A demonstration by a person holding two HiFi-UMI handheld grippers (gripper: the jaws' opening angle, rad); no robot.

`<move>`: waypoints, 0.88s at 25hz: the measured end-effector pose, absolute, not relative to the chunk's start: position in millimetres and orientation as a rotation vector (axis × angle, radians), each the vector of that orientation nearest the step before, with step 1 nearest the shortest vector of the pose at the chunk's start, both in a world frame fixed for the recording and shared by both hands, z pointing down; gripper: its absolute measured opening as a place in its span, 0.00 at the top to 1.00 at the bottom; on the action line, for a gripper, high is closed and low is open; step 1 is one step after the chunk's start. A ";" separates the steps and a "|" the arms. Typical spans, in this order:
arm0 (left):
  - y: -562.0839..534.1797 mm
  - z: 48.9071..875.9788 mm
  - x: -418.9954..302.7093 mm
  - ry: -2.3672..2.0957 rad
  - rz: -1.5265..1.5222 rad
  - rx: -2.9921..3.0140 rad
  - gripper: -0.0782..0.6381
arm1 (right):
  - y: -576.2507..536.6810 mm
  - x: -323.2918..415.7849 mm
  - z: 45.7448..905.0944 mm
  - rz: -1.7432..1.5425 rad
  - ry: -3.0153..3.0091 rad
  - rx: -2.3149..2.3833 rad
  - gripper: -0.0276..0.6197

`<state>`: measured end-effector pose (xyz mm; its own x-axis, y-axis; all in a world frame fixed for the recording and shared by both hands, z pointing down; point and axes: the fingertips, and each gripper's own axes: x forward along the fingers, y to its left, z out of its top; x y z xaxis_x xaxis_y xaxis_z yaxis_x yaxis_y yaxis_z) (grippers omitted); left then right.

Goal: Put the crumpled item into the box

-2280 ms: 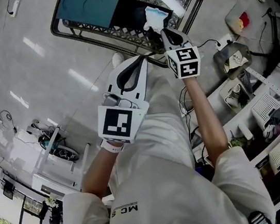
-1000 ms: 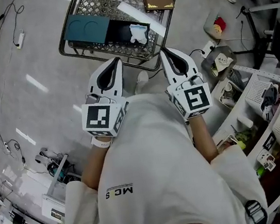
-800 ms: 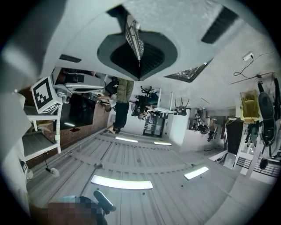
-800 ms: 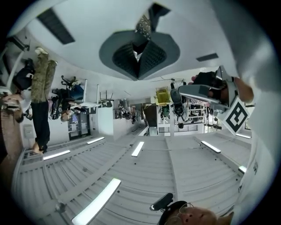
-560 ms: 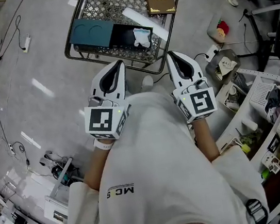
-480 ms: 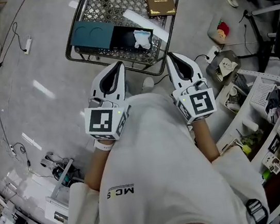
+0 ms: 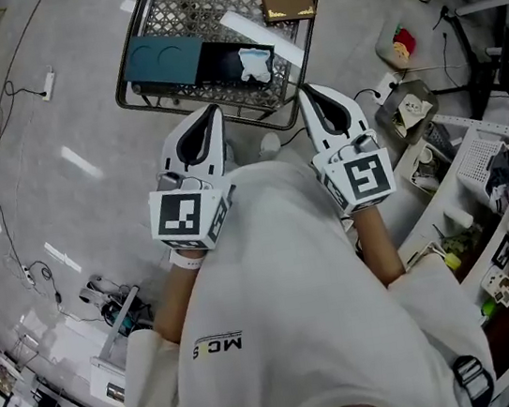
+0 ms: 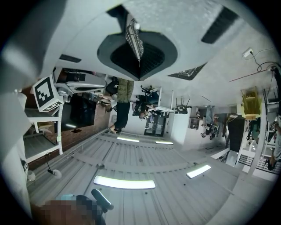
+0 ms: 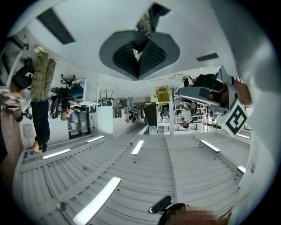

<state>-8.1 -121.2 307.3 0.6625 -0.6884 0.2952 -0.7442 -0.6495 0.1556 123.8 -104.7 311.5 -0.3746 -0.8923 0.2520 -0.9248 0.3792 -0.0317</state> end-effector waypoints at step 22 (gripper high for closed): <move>-124.5 308.8 -10.3 -1.122 0.313 2.623 0.86 | -107.7 119.7 310.9 0.254 -2.433 1.648 0.93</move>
<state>-10.3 -124.5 308.8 0.6767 -0.6721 0.3005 -0.7306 -0.6635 0.1613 119.7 -107.7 310.9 -0.3631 -0.8967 0.2531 -0.9296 0.3669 -0.0341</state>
